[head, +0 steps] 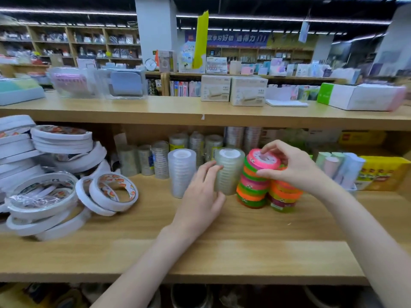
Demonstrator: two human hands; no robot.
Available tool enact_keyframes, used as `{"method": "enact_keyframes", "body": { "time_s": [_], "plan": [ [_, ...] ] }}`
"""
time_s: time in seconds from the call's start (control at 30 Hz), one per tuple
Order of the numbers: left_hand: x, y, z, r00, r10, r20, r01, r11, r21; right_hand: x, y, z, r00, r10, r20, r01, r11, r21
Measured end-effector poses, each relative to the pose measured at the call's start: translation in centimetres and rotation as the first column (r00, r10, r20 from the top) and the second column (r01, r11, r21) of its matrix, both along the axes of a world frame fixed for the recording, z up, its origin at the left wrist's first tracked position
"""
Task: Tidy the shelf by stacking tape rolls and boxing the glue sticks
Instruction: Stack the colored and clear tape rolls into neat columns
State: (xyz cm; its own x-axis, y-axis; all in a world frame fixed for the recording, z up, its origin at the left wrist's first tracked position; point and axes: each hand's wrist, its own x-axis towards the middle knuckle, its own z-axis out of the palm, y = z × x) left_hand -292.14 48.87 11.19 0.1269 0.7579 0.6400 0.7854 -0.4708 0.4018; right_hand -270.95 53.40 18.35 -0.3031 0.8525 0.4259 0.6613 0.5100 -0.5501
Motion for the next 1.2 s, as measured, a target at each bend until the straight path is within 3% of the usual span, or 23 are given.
{"method": "enact_keyframes", "body": {
  "time_s": [0.2,0.37,0.47,0.53,0.7,0.87,1.0,1.2],
  "plan": [
    [1.7,1.2,0.1,0.993,-0.012,0.114,0.007,0.999,0.045,0.7,1.2,-0.3,0.998,0.067,0.016,-0.066,0.995,-0.074],
    [2.8,2.0,0.8,0.994,-0.016,0.11,0.001,0.991,0.132,1.1,1.4,-0.1,0.965,0.1,-0.244,-0.128,0.987,-0.101],
    [3.7,2.5,0.7,0.993,-0.035,0.116,0.02,0.992,0.125,0.8,1.7,-0.4,0.984,0.135,-0.118,-0.15,0.979,-0.138],
    [4.1,2.6,0.6,0.993,-0.035,0.109,0.022,0.992,0.122,0.8,1.9,-0.4,0.984,0.122,-0.127,-0.137,0.983,-0.118],
    [4.2,2.7,0.6,0.999,-0.019,0.041,0.012,0.989,0.147,4.0,1.0,0.6,0.906,0.009,-0.424,-0.068,0.99,-0.126],
    [4.7,2.8,0.8,1.0,0.01,-0.014,-0.008,0.984,0.179,6.5,0.0,-2.0,0.964,-0.027,-0.265,-0.049,0.96,-0.275],
    [5.3,3.0,0.6,0.995,-0.005,-0.097,0.022,0.985,0.171,5.8,-1.0,-3.6,0.883,-0.048,-0.467,-0.1,0.953,-0.287],
    [5.1,2.9,0.0,0.998,-0.054,-0.038,0.06,0.985,0.162,4.8,-0.6,-4.5,0.896,-0.001,-0.443,-0.095,0.977,-0.193]
  ]
}}
